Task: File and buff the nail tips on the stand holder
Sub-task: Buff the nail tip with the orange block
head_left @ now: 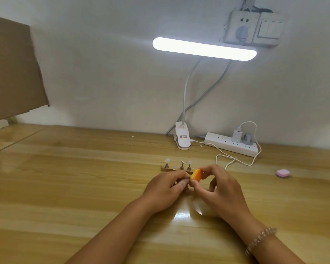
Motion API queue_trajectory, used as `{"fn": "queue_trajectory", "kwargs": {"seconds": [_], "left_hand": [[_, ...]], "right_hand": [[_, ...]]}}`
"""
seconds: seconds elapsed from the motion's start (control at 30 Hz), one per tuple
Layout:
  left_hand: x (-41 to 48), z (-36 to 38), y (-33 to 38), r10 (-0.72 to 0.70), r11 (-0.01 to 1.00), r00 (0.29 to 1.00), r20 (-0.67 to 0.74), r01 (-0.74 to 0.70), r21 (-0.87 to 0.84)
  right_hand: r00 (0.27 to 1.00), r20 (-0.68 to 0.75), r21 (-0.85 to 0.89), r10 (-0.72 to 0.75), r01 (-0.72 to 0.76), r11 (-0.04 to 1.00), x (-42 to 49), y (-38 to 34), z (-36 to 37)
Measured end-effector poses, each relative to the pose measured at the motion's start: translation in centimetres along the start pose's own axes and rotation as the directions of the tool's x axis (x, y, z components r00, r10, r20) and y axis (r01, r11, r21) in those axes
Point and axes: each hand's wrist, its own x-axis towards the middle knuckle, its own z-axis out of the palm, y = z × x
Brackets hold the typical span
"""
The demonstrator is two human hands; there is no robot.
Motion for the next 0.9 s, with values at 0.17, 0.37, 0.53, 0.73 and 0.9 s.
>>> {"fn": "queue_trajectory", "kwargs": {"seconds": [0.17,0.37,0.53,0.73,0.9], "left_hand": [[-0.06,0.02,0.05,-0.001,1.000,1.000,-0.001,0.001,0.015],[0.03,0.01,-0.13,0.004,1.000,1.000,-0.011,-0.004,-0.001],[0.04,0.14,-0.30,0.006,1.000,1.000,-0.012,-0.006,-0.007],[0.15,0.19,-0.20,0.000,1.000,1.000,-0.002,0.000,-0.001],[0.11,0.07,-0.18,0.006,1.000,1.000,-0.007,-0.006,-0.011]], "right_hand": [[0.998,0.058,0.044,-0.014,0.012,0.999,0.00,-0.13,0.03],[0.998,0.068,0.074,-0.016,0.011,0.997,-0.20,-0.22,0.11],[0.999,0.045,0.047,-0.028,0.026,0.999,-0.05,0.07,0.12],[1.000,0.002,0.082,0.021,-0.021,0.996,0.29,0.47,0.28],[0.999,0.038,0.078,-0.025,0.022,0.997,0.13,0.18,0.33]]}}
